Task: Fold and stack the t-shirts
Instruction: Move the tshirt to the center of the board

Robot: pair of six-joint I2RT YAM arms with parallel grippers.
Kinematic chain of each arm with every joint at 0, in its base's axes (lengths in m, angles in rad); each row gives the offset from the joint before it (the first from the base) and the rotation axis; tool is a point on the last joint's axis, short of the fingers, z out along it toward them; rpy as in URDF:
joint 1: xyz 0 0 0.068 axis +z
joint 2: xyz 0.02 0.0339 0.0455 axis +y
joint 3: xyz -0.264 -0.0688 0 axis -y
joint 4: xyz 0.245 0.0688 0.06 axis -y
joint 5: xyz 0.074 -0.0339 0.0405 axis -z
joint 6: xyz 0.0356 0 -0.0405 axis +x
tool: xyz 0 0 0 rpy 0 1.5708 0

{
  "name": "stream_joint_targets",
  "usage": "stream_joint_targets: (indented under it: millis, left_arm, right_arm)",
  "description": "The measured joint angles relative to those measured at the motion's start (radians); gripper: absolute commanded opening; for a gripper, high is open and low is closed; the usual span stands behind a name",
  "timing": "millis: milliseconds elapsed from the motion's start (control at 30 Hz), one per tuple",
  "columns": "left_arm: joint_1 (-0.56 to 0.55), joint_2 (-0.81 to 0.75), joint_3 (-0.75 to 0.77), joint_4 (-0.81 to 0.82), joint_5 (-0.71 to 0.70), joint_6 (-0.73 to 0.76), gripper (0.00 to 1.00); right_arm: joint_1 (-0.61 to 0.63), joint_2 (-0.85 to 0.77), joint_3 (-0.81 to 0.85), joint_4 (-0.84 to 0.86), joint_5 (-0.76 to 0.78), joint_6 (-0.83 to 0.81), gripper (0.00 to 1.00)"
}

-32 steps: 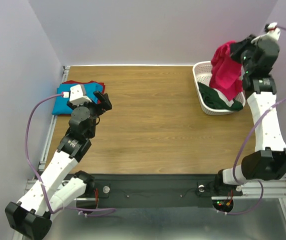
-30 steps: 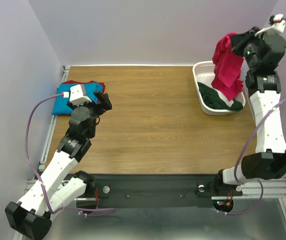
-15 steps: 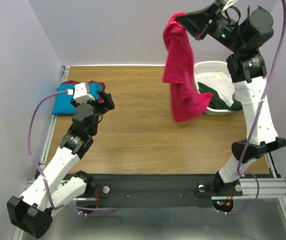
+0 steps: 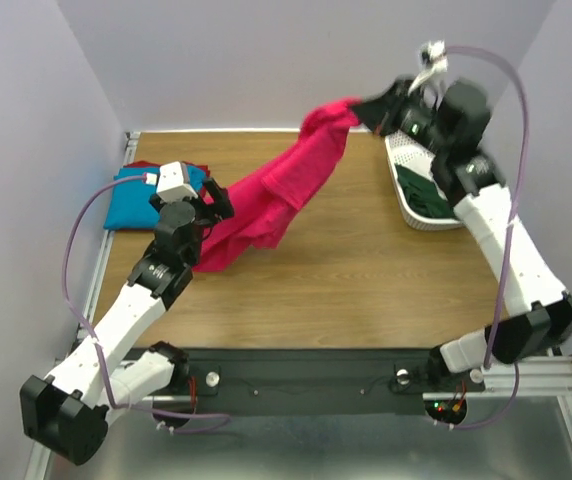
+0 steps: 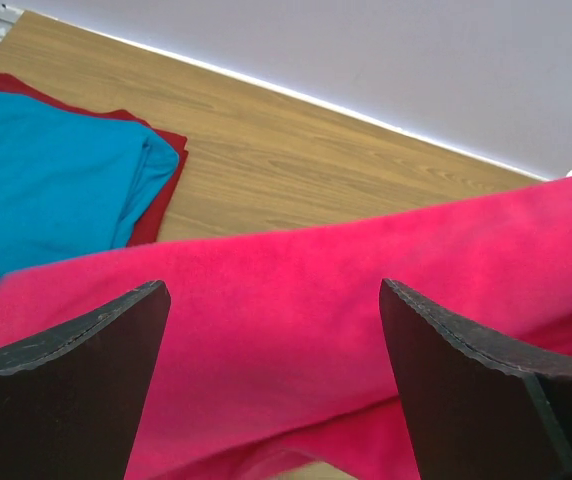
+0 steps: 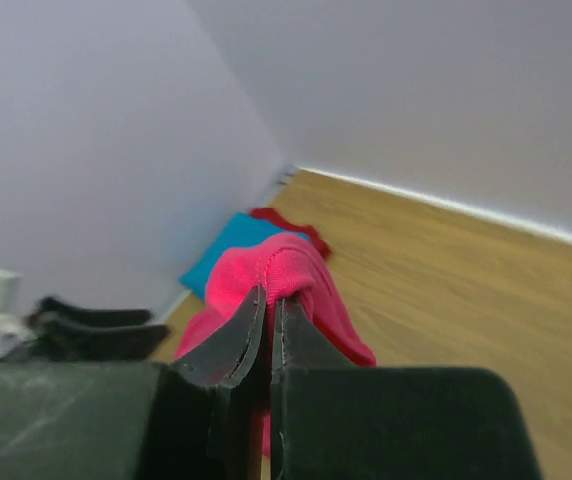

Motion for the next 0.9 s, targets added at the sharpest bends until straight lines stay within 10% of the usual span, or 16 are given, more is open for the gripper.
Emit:
stream_joint_targets:
  millis: [67, 100, 200, 367, 900]
  left_arm:
    - [0.000, 0.018, 0.000, 0.002, 0.003, 0.001, 0.98]
    - [0.000, 0.029, 0.000, 0.002, 0.005, 0.001, 0.98]
    - [0.000, 0.055, 0.000, 0.003, 0.006, 0.001, 0.98]
    - [0.000, 0.108, 0.000, -0.001, -0.003, 0.000, 0.98]
    - [0.105, 0.244, -0.080, -0.005, -0.013, -0.055, 0.93]
  right_arm:
    - [-0.001, -0.068, -0.201, 0.007, 0.115, -0.013, 0.14]
    - [0.000, -0.092, -0.279, 0.001, 0.182, -0.017, 0.47]
    - [0.000, -0.114, -0.488, -0.028, 0.390, -0.026, 1.00]
    - [-0.003, -0.148, -0.725, -0.040, 0.560, -0.014, 0.98]
    - [0.095, 0.030, -1.007, 0.074, 0.432, 0.071, 0.87]
